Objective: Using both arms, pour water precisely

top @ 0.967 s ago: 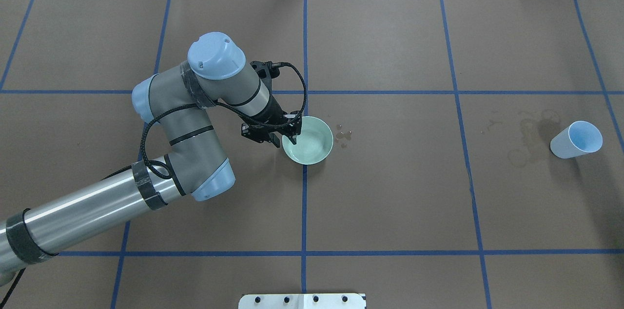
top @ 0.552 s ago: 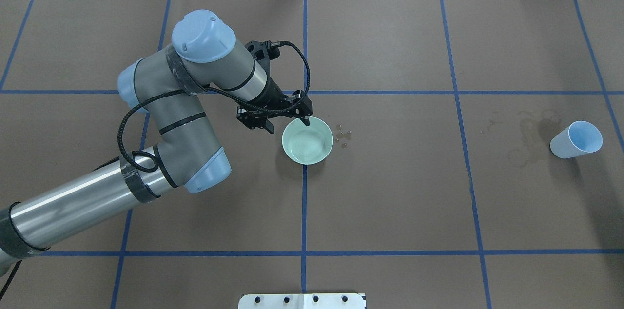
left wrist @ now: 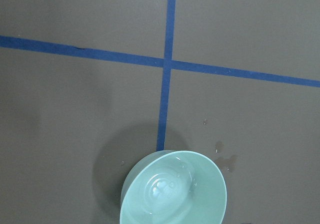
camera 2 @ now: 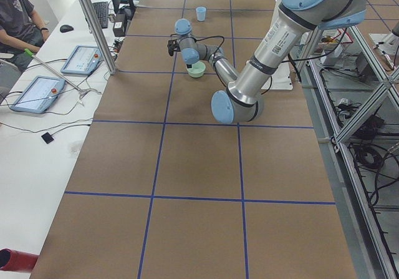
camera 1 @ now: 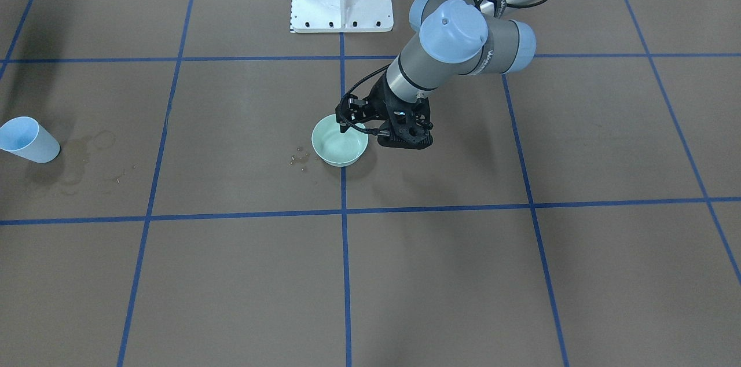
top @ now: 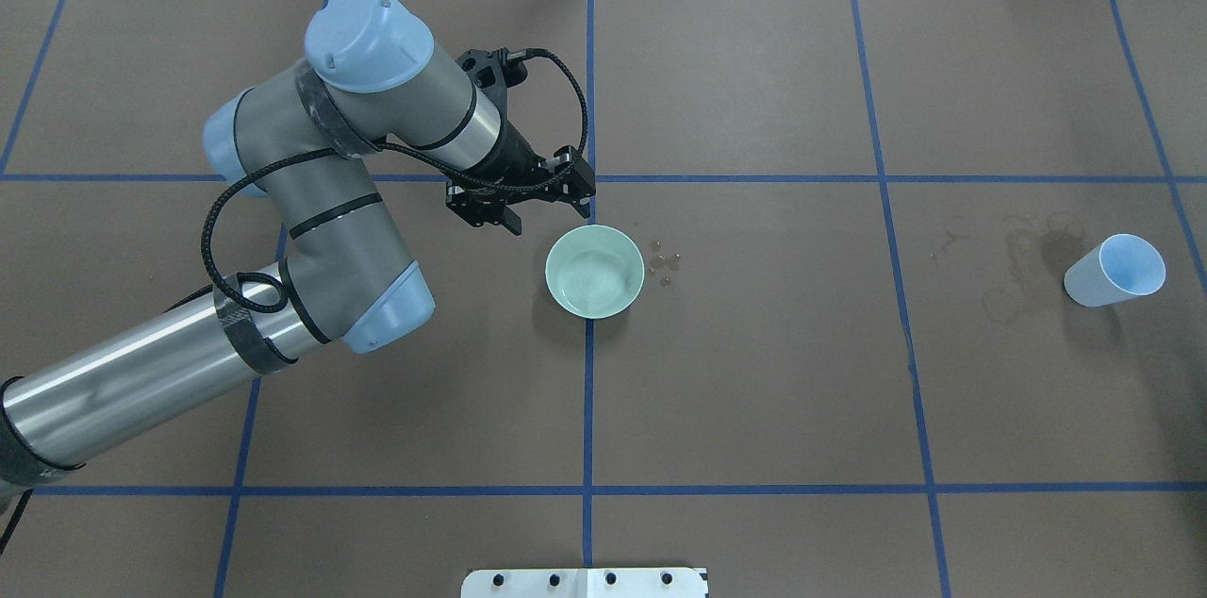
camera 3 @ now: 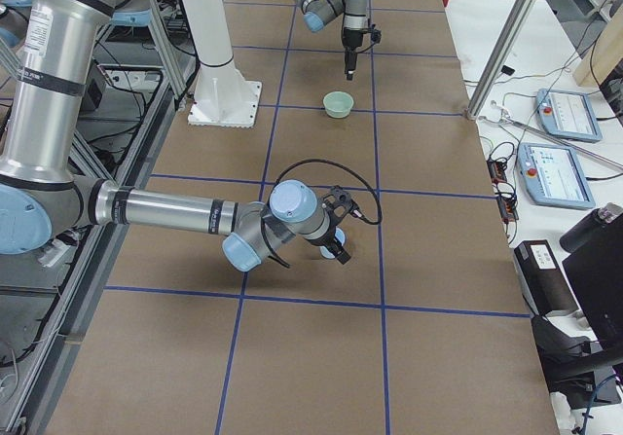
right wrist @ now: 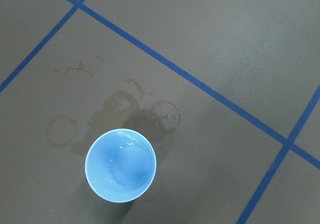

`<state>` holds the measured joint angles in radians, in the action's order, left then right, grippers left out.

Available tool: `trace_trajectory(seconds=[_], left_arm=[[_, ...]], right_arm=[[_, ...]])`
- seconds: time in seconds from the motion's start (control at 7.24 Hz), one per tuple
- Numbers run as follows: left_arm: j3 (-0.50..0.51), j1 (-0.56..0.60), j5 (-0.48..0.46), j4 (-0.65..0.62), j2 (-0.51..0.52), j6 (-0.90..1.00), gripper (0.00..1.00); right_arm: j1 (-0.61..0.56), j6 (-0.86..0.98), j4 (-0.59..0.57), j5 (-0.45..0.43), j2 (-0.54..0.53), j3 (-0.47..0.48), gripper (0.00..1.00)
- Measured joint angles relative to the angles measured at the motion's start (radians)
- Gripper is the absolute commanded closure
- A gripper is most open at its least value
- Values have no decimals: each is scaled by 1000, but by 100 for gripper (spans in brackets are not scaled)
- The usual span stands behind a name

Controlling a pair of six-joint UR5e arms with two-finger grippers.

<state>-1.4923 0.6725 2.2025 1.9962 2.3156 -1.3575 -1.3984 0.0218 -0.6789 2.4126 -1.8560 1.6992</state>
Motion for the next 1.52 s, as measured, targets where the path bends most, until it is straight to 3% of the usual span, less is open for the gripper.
trace_trajectory(seconds=[0.28,0.97,1.52], left_arm=[[3,2,-2,0,-2,1,12],[3,6,-4,-1,-2,0,11],[1,35,0,-27,-11,4,11]], right_arm=[[24,-107,224,-13,-18,-85,1],[143,-285,546,-125,-15,-230,1],[261,-375,622,-232,15,-287,1]])
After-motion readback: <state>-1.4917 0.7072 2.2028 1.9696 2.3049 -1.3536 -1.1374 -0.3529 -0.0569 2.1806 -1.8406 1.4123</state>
